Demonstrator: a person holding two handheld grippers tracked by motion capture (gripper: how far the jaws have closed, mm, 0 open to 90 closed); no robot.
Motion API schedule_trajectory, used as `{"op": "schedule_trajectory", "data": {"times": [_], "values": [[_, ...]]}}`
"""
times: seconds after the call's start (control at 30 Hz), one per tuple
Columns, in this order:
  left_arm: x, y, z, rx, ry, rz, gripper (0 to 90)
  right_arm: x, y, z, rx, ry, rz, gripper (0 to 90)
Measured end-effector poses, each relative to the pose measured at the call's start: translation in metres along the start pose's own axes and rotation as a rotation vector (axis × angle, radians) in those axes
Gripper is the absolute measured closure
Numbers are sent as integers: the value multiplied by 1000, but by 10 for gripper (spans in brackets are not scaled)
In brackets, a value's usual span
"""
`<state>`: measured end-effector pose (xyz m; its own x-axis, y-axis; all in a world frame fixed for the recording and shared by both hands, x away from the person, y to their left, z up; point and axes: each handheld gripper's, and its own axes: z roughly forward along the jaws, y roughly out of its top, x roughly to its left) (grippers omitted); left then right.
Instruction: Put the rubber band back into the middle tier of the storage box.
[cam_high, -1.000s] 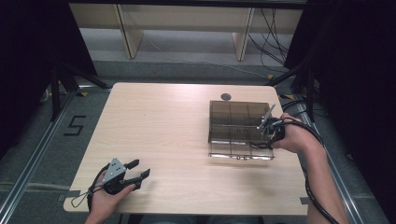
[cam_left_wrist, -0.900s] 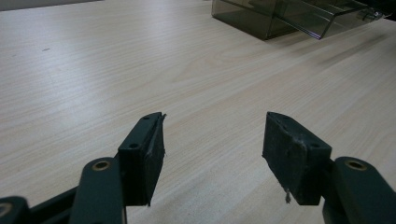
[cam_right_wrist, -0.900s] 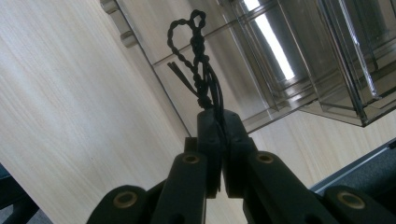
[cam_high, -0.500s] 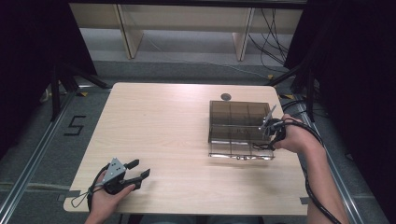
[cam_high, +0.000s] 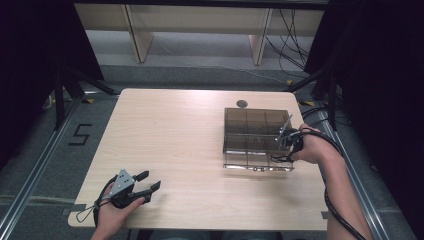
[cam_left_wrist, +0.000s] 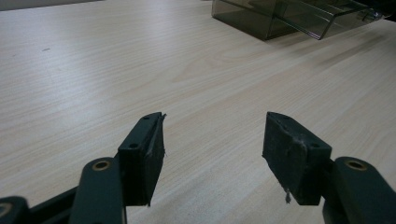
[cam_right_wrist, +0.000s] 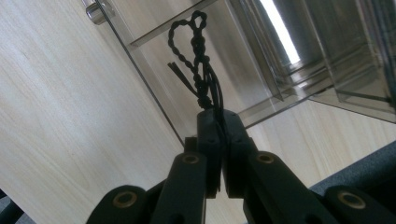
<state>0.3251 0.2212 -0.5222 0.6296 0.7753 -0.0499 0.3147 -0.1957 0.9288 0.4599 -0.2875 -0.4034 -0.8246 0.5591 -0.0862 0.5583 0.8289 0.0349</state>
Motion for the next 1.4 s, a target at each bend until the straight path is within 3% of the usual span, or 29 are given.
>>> {"op": "schedule_trajectory", "data": {"times": [0.03,0.07,0.27,0.33,0.37,0.7,0.8,0.87,0.97,1.07,1.3,1.33,1.4], "values": [[0,0,0,-1,-1,-2,381,-1,1,2,-12,2,-22,884],[-1,0,0,-2,-2,-13,381,1,1,2,-4,8,-3,884],[0,0,0,-1,0,0,381,-1,3,6,-2,7,-7,883],[0,0,0,-2,-1,-7,381,-4,4,9,-2,18,-33,882],[0,0,0,-2,-1,-1,381,-1,4,9,20,18,13,882],[0,0,0,-1,0,1,381,-5,6,15,17,22,-18,877],[0,0,0,-1,-1,-1,381,-2,8,15,23,34,10,877],[-1,0,0,-2,0,-15,380,-5,9,17,12,33,-28,874],[0,0,0,-2,0,-10,381,-3,9,16,26,31,5,868],[-1,-1,0,-2,0,-21,380,-5,9,19,20,28,-14,859],[0,0,0,-2,1,-13,380,-3,9,20,4,22,-1,816],[0,0,0,-2,-1,-1,380,-4,9,18,4,14,-15,811],[-1,0,0,-2,0,-15,380,-4,9,17,-11,29,-34,798]]}}
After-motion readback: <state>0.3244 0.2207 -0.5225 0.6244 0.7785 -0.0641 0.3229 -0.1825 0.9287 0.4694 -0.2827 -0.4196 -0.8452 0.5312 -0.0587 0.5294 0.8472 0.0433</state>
